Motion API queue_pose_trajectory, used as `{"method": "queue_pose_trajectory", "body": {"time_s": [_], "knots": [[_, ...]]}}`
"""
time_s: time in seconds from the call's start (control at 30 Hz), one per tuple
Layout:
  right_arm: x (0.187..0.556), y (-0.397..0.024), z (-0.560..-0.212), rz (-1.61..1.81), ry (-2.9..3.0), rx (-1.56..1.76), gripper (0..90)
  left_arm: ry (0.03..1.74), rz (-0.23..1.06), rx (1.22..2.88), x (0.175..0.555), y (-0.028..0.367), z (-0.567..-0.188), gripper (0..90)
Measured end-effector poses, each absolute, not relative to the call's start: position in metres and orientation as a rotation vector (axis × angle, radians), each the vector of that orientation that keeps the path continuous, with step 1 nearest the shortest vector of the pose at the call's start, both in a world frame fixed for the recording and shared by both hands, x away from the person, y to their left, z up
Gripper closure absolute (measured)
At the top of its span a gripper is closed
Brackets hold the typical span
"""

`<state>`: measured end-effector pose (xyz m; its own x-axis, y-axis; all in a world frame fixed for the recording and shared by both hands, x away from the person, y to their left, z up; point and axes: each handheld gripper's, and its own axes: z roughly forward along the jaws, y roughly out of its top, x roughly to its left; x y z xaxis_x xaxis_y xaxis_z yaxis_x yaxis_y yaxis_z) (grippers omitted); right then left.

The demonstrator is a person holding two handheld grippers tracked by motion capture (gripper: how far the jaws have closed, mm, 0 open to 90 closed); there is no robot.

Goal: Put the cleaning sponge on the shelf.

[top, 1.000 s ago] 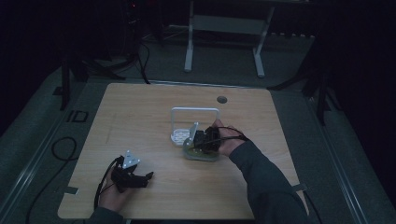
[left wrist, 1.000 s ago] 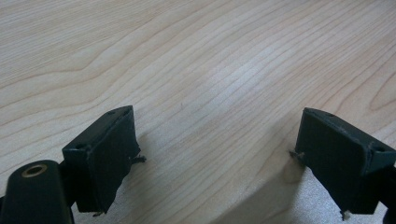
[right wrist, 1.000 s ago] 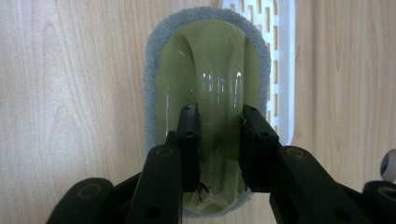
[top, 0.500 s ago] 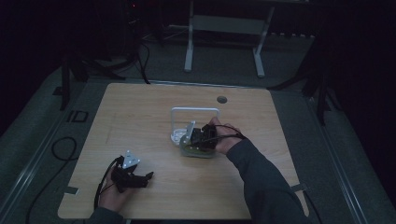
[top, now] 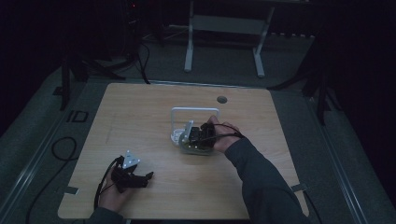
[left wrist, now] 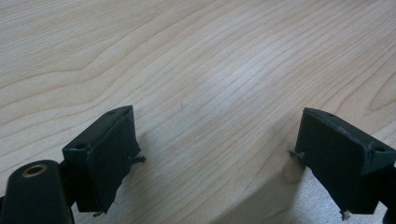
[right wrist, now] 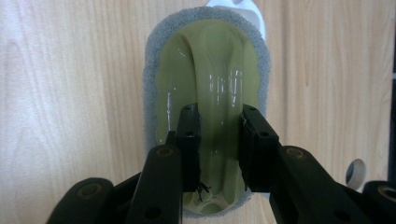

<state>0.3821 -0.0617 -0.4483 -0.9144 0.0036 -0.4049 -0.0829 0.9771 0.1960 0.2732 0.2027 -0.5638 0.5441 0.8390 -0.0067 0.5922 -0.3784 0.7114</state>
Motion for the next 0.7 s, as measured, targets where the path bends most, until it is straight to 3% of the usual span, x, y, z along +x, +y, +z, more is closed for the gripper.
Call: {"method": "queue_pose_trajectory", "body": {"time_s": [0.7], "knots": [[0.3873,-0.0542,-0.4564,0.247,2.673,-0.081,71.8,1.150,0.472,2.109,0.2732,0.2026,-0.5638,12.8]]}}
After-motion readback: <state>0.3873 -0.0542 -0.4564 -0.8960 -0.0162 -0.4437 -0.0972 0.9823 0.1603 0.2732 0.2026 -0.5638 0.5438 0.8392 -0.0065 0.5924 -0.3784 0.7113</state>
